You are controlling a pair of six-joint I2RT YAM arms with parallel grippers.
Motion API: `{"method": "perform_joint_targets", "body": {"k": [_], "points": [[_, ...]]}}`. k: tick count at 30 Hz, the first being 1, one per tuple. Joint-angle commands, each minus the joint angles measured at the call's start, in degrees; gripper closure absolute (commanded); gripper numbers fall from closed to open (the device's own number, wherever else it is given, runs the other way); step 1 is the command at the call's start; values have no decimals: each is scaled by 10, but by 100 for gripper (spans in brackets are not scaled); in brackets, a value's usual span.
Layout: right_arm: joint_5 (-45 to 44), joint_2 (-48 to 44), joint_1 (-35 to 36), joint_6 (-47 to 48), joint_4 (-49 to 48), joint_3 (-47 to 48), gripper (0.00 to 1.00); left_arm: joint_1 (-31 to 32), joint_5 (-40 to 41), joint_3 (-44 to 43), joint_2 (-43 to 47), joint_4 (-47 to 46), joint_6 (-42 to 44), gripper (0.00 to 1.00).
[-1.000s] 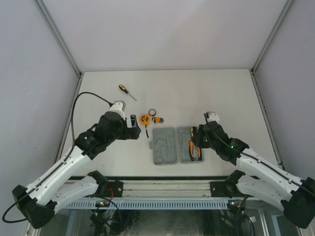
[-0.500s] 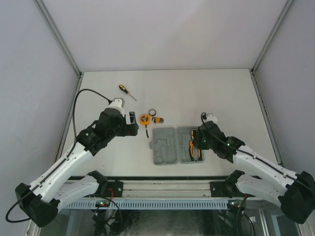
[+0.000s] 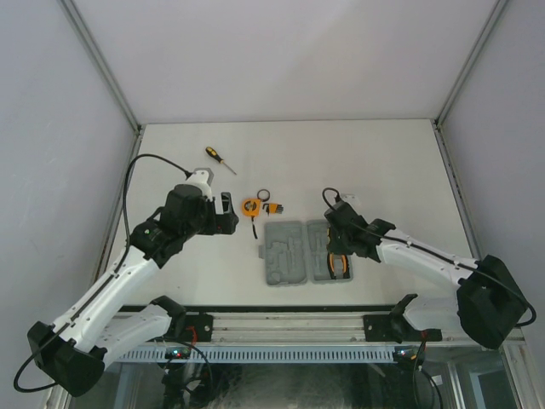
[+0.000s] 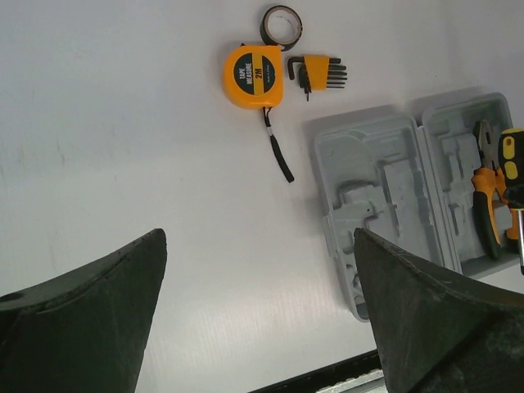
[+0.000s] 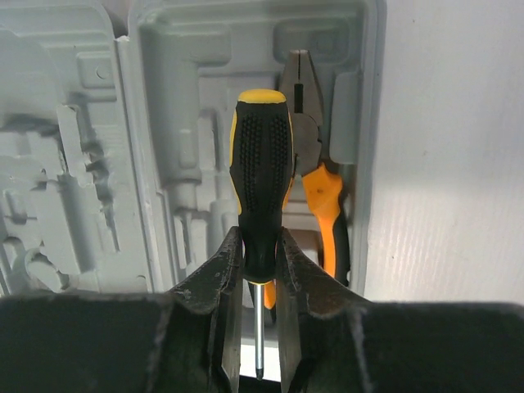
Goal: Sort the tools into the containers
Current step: Place the screwdriver in the storage box.
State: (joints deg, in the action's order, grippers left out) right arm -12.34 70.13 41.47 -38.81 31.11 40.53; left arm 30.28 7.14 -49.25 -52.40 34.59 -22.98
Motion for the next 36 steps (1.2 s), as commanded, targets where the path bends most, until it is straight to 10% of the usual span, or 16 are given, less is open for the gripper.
{"method": "perform_joint_targets", "body": {"k": [1,36], "points": [[-6,25,7,-7,-33,41,100,-6,-13,5,13,-22,13,2],[57,203,15,17,-71,143,100,-51,-29,18,30,-23,9,3]]}}
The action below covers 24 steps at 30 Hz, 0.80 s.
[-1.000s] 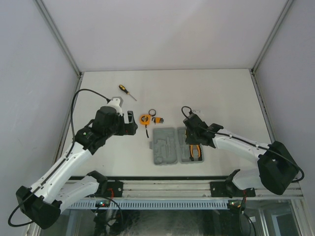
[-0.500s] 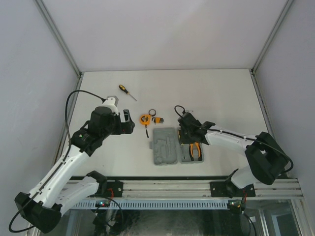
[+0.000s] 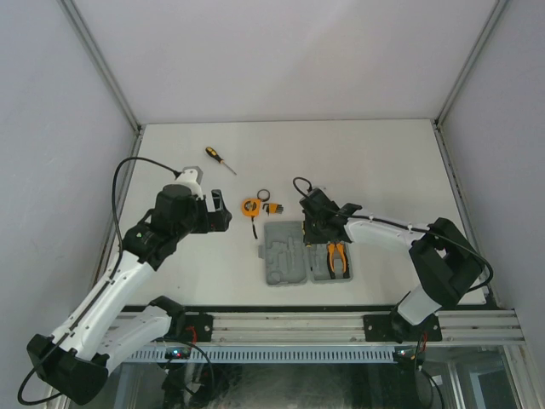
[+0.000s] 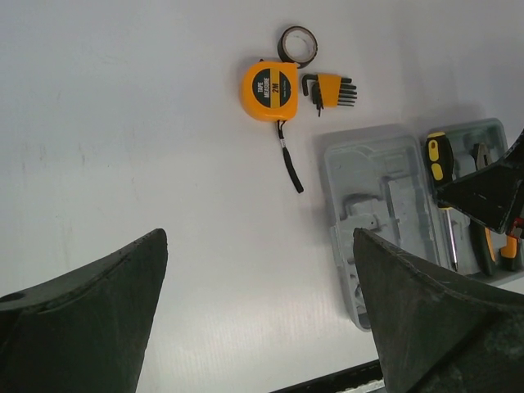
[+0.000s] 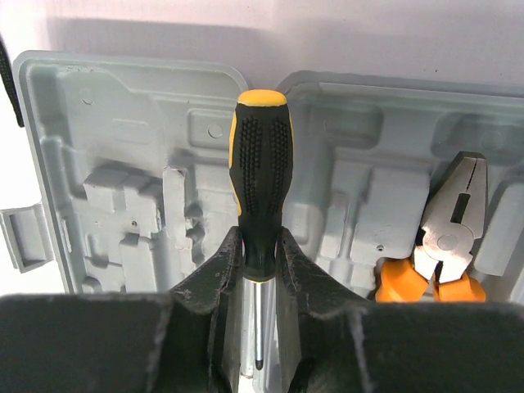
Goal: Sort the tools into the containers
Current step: Place the screwdriver in the storage box.
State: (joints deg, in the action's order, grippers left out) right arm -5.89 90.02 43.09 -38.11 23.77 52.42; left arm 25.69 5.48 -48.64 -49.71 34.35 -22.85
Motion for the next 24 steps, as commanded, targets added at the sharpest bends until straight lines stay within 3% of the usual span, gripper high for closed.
{"method": "perform_joint_targets", "body": {"k": [1,14,24], "points": [[-10,6,-1,10,4,24,100,-6,-13,12,2,-21,7,3],[-61,-47,2,4,27,23,100,-10,-22,12,-1,-22,7,3],[-45,-12,-1,2,21,24,100,-12,-25,13,-3,-21,7,3]]}}
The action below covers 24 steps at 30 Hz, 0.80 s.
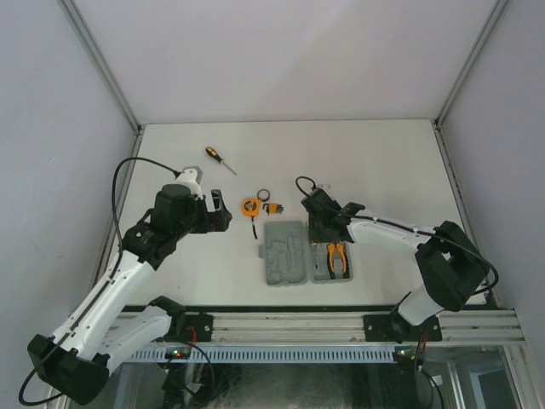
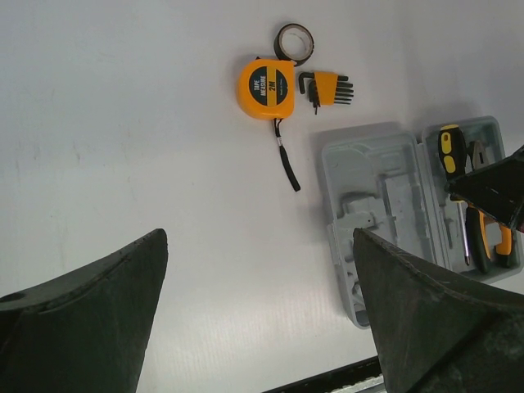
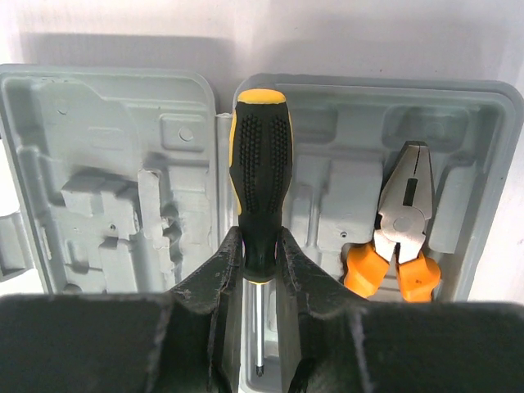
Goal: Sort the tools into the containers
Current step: Place the screwdriver in the storage box.
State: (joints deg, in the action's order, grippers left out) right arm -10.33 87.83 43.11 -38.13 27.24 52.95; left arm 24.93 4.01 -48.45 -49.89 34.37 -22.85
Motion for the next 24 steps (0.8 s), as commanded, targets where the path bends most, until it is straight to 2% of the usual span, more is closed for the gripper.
{"method": "perform_joint_targets", "body": {"k": [1,12,24], "points": [[0,13,-1,1,-15,18,100,-4,-11,11,-1,-21,7,3],[17,36,-16,7,-36,18,96,-5,-13,12,0,-22,6,3],[12,30,-17,6,-28,18,81,-6,-15,11,-3,-23,6,3]]}}
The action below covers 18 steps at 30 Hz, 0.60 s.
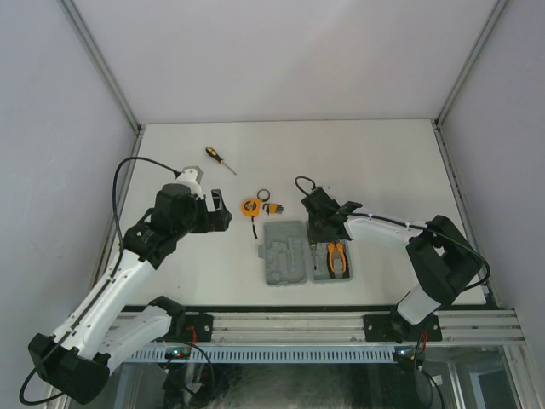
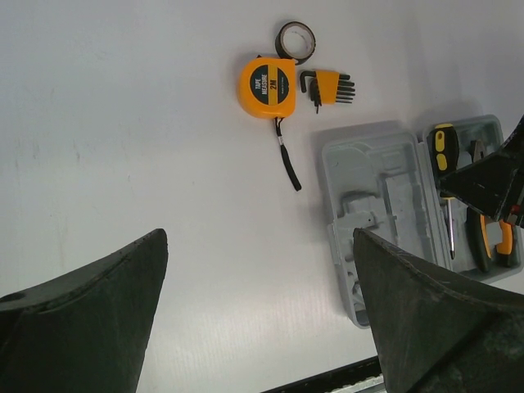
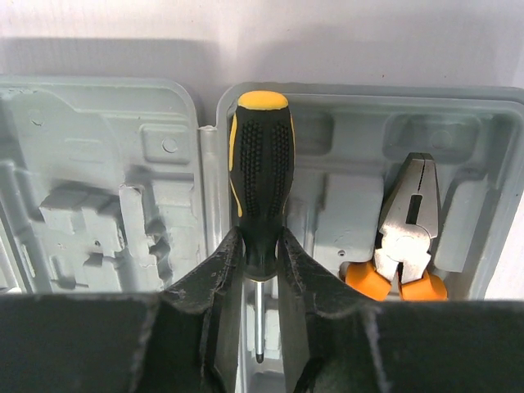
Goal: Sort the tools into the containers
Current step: Place the screwdriver in the storage box.
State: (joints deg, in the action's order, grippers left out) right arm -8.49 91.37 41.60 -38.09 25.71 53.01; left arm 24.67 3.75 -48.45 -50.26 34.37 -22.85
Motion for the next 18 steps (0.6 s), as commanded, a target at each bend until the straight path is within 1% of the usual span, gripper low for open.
{"method": "perform_joint_targets", "body": {"k": [1,4,8,14,18], "points": [[-10,-11,-1,6,-8,18,79,-4,-13,12,0,-23,6,3],[-19,-28,-1,6,5,18,75,-4,-14,11,0,-23,6,3],[-22,-49,0,8,16,17,73,-5,-15,11,0,-24,6,3],[-21,-67,-1,11,18,18,73,-7,-15,12,1,-23,5,3],[-21,-62,-6,15,10,17,75,-7,-14,12,1,-24,5,3]]}}
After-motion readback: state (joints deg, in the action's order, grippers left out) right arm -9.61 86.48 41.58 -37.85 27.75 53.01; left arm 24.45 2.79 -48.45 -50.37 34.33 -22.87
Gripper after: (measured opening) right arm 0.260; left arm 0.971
